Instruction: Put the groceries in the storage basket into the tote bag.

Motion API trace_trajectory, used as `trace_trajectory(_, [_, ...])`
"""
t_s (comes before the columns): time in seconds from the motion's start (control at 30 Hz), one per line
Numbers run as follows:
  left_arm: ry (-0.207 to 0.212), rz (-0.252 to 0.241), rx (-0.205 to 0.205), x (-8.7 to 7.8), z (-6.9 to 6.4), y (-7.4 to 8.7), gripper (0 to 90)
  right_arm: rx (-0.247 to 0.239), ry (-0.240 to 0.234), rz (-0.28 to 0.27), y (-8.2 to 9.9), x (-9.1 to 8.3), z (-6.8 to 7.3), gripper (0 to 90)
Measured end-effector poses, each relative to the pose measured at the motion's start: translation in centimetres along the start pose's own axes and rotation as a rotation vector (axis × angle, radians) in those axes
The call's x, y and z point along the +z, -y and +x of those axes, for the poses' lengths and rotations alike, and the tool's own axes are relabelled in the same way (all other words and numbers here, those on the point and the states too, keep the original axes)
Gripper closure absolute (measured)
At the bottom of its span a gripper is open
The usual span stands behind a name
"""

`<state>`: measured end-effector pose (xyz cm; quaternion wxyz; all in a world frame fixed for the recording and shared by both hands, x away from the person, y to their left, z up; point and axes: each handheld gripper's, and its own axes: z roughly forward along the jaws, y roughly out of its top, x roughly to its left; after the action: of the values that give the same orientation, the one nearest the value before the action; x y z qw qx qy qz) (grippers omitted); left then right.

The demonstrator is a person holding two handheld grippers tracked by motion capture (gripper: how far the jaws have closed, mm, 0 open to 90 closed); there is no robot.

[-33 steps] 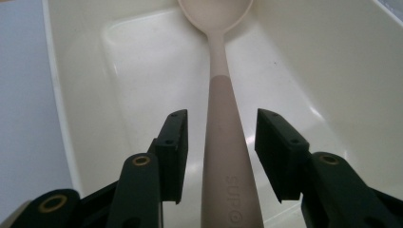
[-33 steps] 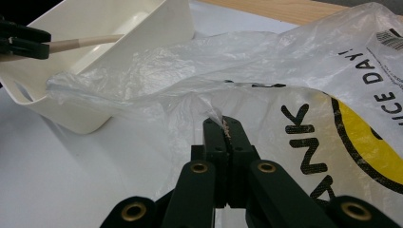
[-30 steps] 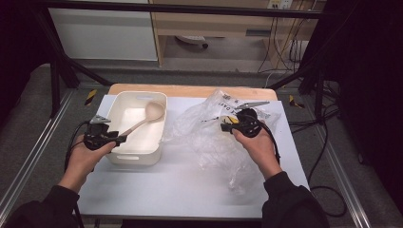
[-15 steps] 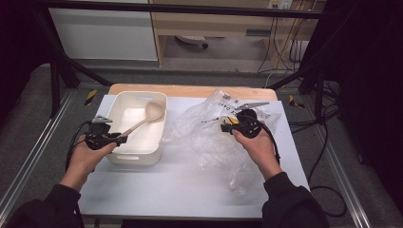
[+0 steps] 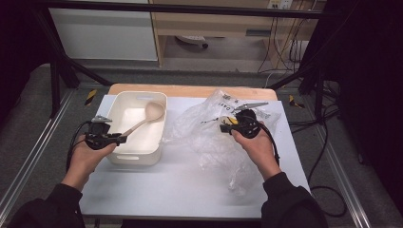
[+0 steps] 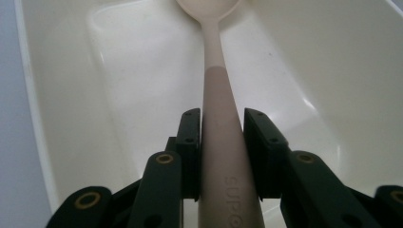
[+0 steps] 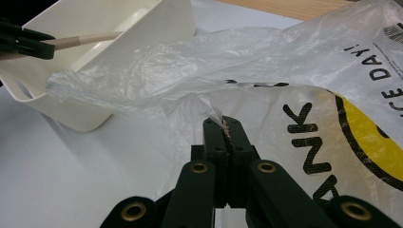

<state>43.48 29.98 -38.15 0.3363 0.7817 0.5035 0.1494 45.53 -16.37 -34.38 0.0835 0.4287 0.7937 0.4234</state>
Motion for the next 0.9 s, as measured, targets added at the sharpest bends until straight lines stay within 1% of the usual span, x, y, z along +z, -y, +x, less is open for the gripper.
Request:
trace_trajectory(0.2, [-0.009, 0.003, 0.006, 0.0, -0.11, -0.05, 68.5, 0.001, -0.004, 0.002, 0.04, 0.17, 0.07, 90.0])
trace_trajectory(0.3, [-0.019, 0.002, 0.019, -0.04, -0.22, -0.05, 68.5, 0.001, -0.002, 0.003, 0.06, 0.13, 0.0, 90.0])
trace_trajectory(0.43, [-0.026, -0.001, 0.021, -0.09, -0.31, -0.01, 68.6, 0.005, -0.001, 0.002, 0.13, 0.06, -0.13, 90.0])
trace_trajectory(0.63, [-0.027, 0.006, 0.01, -0.26, -0.36, -0.07, 68.7, 0.007, 0.0, 0.005, 0.19, -0.01, -0.21, 90.0])
trace_trajectory(0.9, [-0.038, -0.001, 0.017, -0.7, -0.68, -0.03, 68.8, 0.007, -0.002, 0.002, 0.21, -0.04, -0.22, 90.0])
